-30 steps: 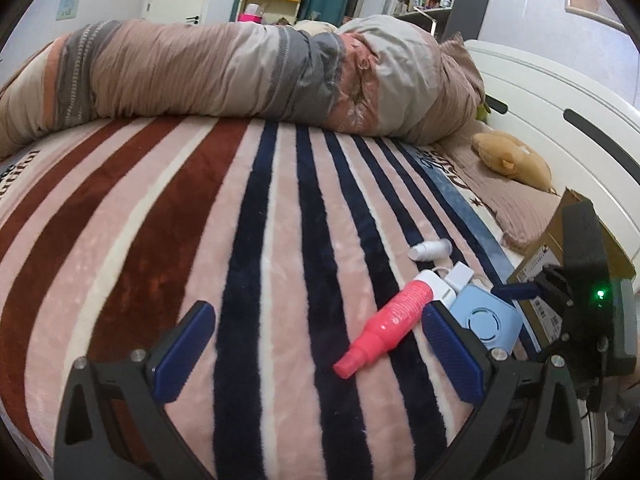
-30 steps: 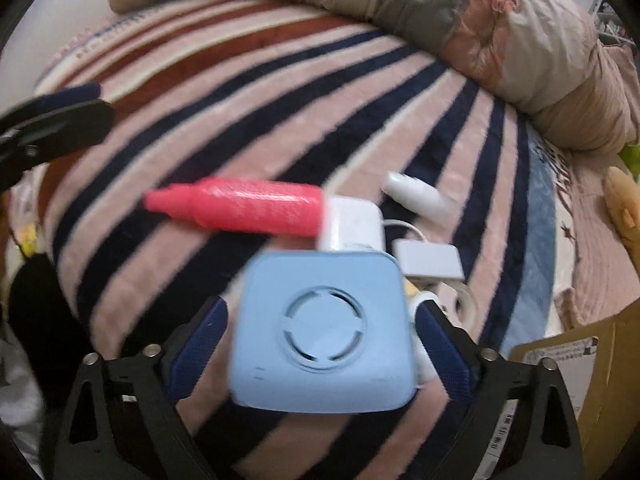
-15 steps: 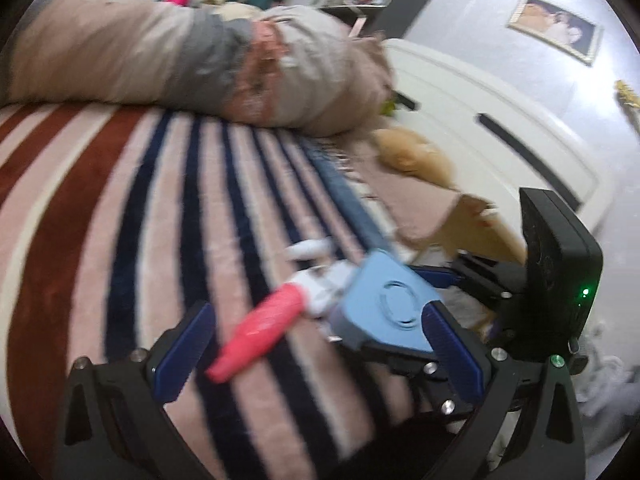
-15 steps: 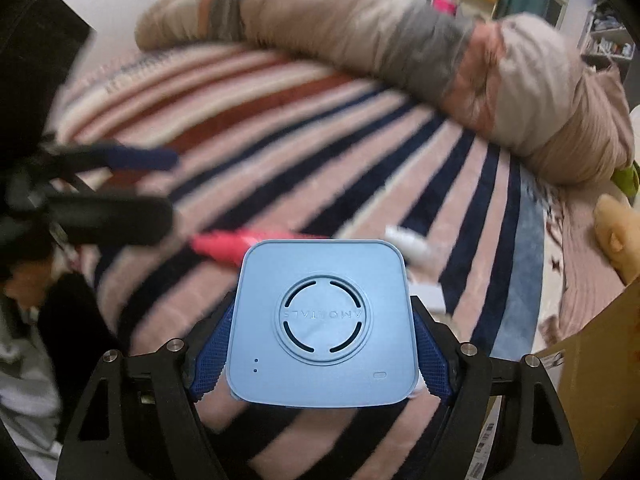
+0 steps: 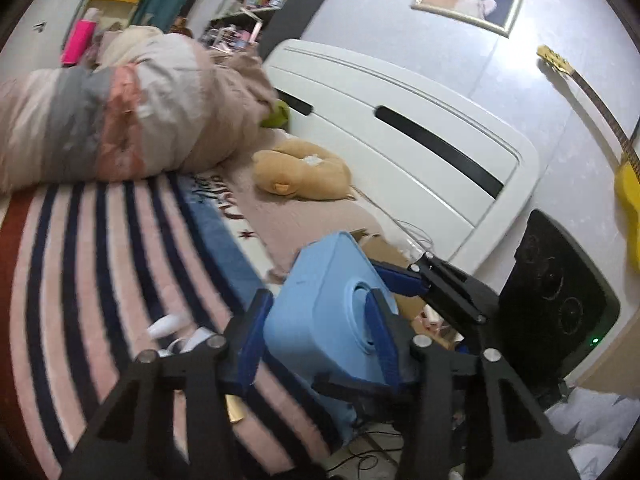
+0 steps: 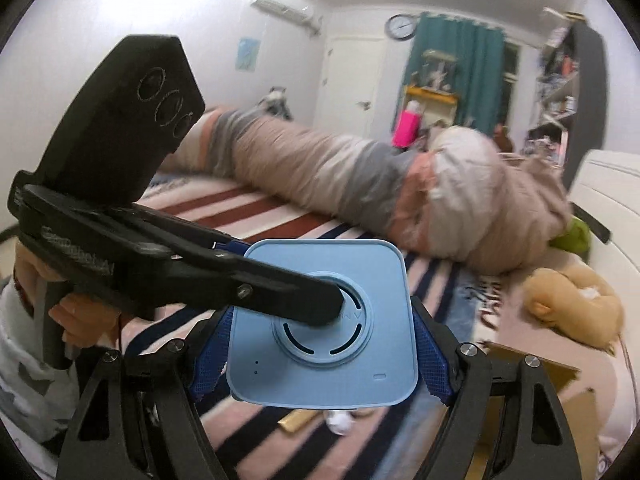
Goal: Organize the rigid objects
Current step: 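Carry the blue device into the cardboard box and open the right gripper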
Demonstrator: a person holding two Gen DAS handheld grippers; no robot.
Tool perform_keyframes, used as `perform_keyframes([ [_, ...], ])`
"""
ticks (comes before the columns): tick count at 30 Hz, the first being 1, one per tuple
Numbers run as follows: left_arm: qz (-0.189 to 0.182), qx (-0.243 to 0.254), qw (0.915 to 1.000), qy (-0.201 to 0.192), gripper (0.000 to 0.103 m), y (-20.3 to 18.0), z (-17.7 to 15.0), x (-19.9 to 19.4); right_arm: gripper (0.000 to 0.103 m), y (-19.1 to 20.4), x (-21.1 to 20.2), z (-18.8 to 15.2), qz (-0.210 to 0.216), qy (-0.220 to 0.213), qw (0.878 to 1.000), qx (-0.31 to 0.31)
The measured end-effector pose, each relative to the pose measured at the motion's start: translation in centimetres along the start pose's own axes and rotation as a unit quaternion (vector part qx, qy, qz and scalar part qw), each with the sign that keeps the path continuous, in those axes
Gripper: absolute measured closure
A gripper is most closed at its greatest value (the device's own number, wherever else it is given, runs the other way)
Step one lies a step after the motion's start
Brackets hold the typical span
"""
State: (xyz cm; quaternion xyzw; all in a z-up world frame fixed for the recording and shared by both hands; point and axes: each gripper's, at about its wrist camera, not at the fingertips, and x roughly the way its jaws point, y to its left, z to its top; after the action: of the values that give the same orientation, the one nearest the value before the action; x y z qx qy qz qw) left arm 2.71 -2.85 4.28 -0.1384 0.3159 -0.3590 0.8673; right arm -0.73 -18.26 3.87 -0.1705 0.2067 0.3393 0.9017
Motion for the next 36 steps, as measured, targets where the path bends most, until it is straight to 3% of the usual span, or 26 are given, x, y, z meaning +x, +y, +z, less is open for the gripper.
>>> perform_keyframes([
  [4,0.002,0.048,0.9985,0.024,0.060,-4.3,1.9,3.8,0.026,-4.4,-2.8,-1.3,-0.022,-0.026,0.999,0.040],
  [8,0.006,0.089,0.9938,0.066,0.062,-8.2,3.2,8.5,0.026,-8.4,-5.1,-3.2,-0.055,-0.022,0.995,0.080],
  [12,0.010,0.109,0.9865,0.121,0.063,-10.5,3.3,13.1,0.026,-11.9,-6.3,-5.5,-0.079,0.017,0.989,0.125],
  [16,0.022,0.119,0.9796,0.161,0.063,-11.0,2.4,16.2,0.026,-14.8,-5.8,-7.6,-0.070,0.053,0.983,0.164],
  [22,0.051,0.124,0.9717,0.194,0.060,-10.6,1.4,18.3,0.025,-15.2,-4.5,-9.3,-0.070,0.098,0.979,0.162],
  [24,0.063,0.122,0.9721,0.191,0.048,-10.4,1.4,18.2,0.024,-15.2,-3.9,-9.7,-0.089,0.115,0.975,0.168],
  [29,0.072,0.119,0.9772,0.161,0.035,-9.6,2.0,15.7,0.021,-15.2,-4.3,-9.9,-0.102,0.111,0.972,0.178],
  [31,0.090,0.125,0.9781,0.141,0.032,-9.3,2.2,13.9,0.013,-15.0,-4.4,-9.5,-0.107,0.105,0.973,0.176],
  [36,0.127,0.111,0.9808,0.098,0.031,-7.4,2.6,8.9,0.005,-12.6,-4.9,-7.1,-0.122,0.085,0.979,0.140],
])
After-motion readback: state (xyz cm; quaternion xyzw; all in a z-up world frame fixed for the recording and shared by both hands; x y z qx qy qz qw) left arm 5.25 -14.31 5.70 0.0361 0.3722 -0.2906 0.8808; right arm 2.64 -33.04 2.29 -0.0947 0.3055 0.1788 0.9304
